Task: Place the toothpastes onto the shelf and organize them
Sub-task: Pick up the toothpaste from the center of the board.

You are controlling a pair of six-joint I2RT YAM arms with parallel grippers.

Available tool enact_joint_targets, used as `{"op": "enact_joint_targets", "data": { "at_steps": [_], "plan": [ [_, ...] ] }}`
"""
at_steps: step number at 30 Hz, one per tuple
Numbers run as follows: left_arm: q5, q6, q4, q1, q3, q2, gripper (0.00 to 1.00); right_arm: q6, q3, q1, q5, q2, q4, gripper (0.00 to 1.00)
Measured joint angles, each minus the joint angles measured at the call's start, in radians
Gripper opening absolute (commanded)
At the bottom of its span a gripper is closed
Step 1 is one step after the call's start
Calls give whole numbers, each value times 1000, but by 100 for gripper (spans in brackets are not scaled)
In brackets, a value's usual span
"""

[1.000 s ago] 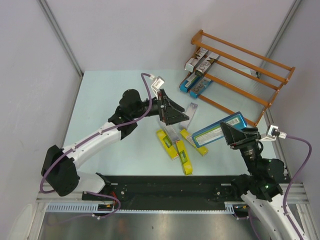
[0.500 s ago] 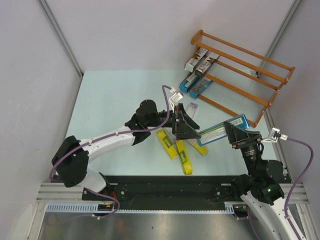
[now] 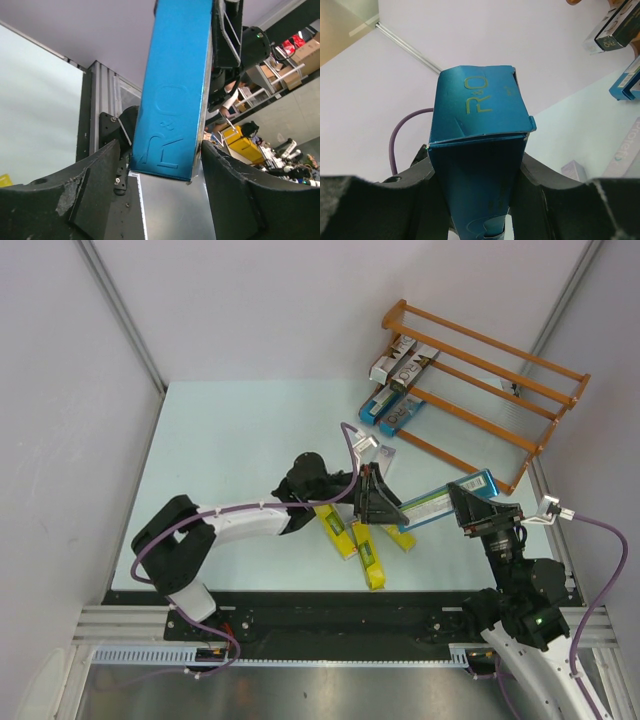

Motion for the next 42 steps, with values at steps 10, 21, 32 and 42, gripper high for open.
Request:
{"op": "enact_joint_targets", "data": {
  "at_steps": [10, 21, 32, 42],
  "plan": [
    [21, -52, 129, -36, -31, 10, 48, 6, 8, 2, -10, 0, 2, 29],
    [22, -155, 290, -37, -66, 47, 32, 4, 10, 3, -34, -1, 3, 36],
    [14, -122, 228, -26, -101, 16, 28, -8, 17, 2, 5, -2, 3, 85],
    [-77, -24, 76, 75, -251, -198, 28, -15, 29, 2, 44, -2, -6, 92]
  ]
}}
